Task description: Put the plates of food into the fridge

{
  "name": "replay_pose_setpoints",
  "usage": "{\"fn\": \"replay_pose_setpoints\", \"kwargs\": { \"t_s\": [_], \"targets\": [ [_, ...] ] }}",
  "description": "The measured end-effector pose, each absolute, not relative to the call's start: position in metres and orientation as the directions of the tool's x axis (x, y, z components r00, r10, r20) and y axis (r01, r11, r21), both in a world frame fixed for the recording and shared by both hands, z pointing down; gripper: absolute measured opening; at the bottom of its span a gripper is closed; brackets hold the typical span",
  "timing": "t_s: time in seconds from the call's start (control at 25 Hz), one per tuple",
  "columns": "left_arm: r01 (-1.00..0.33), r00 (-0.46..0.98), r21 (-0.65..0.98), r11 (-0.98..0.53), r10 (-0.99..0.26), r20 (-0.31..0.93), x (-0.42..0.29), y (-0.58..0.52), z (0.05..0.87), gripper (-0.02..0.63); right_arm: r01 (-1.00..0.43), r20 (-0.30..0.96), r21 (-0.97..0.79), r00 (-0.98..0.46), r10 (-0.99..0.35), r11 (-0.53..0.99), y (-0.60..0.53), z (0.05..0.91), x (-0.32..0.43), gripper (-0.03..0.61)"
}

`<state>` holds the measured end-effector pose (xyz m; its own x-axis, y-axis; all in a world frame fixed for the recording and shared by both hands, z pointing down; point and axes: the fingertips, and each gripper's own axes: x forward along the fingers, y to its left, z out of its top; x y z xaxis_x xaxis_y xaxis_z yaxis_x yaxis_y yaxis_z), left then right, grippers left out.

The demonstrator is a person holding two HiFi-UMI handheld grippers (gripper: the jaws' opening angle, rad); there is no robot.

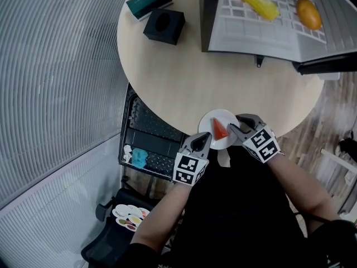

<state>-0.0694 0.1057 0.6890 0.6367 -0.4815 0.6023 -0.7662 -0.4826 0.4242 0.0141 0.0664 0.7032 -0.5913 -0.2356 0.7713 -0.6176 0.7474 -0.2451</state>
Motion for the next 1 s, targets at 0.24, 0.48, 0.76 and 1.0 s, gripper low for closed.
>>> {"fn": "replay_pose_setpoints", "kwargs": {
  "t_s": [0.24, 0.48, 0.76, 1.0],
  "targets": [
    [-0.746, 0.657, 0.422, -0.515, -0.466, 0.593, -0.06, 0.102, 0.691, 0.003, -0.606, 0.772, -0.266, -0.599, -0.21, 0.75, 0.065, 0.705, 0.017, 0.129],
    [-0.736, 0.662, 0.401, -0.545, -0.458, 0.593, -0.057, 0.1, 0.691, 0.003, -0.612, 0.762, -0.291, -0.613, -0.209, 0.735, 0.065, 0.704, 0.016, 0.129],
    [-0.717, 0.678, 0.377, -0.586, -0.46, 0.573, -0.055, 0.094, 0.692, 0.002, -0.593, 0.718, -0.412, -0.679, -0.155, 0.692, 0.064, 0.705, 0.015, 0.129],
    [-0.701, 0.707, 0.442, -0.56, -0.465, 0.532, -0.059, 0.098, 0.689, 0.002, -0.507, 0.626, -0.603, -0.779, -0.029, 0.616, 0.065, 0.695, 0.008, 0.129]
  ]
}}
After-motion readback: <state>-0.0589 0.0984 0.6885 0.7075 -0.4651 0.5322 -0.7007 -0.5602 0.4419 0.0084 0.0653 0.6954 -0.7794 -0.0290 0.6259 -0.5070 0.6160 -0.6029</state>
